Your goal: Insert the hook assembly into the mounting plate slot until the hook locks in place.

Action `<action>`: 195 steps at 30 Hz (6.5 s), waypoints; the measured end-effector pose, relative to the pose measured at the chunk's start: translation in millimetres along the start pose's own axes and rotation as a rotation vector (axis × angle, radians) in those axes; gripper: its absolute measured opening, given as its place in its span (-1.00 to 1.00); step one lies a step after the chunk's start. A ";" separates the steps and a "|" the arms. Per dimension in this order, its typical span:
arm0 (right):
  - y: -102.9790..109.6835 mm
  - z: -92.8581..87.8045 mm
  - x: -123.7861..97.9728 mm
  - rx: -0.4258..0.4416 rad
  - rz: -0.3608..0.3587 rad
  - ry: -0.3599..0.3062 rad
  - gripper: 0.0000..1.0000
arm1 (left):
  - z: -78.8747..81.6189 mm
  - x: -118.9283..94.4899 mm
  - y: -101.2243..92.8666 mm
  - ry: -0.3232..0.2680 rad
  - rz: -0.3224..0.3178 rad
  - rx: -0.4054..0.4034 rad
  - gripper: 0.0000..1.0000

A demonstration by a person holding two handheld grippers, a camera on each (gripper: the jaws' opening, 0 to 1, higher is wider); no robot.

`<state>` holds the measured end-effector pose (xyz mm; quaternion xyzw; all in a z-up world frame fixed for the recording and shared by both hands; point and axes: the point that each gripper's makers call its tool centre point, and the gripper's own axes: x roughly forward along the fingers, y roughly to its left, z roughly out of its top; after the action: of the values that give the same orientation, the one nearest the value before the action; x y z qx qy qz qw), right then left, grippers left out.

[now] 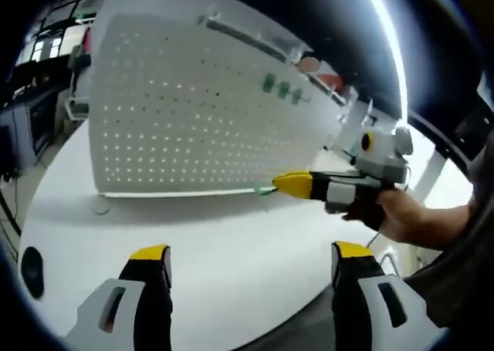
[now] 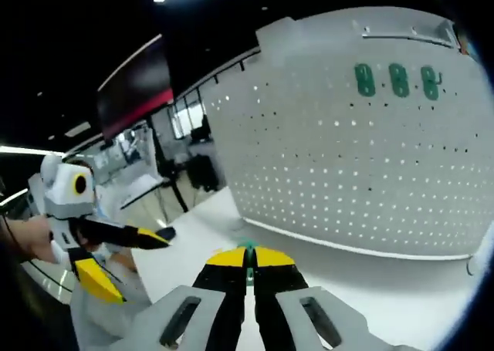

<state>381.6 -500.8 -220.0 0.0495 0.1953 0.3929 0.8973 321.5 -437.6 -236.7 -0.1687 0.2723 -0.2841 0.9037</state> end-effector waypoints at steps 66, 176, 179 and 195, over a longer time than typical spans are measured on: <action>88.0 27.3 -28.7 0.072 0.145 -0.141 -0.99 | 25.2 -8.0 -28.7 -0.088 -0.088 0.038 -0.96; 41.5 35.6 -42.3 0.070 -0.004 -0.203 -1.00 | 38.3 -17.3 -39.3 -0.127 0.052 0.394 0.50; 37.9 36.2 -43.2 0.074 -0.012 -0.205 -1.00 | 41.0 -16.9 -43.2 -0.136 0.042 0.394 0.61; -2.5 51.1 -50.3 0.067 -0.106 -0.249 -0.99 | 36.6 -14.8 -46.8 -0.131 0.036 0.370 0.95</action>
<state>372.2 -535.7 -158.0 0.1176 0.0979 0.3291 0.9318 313.0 -459.8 -180.2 -0.0128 0.1589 -0.3015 0.9400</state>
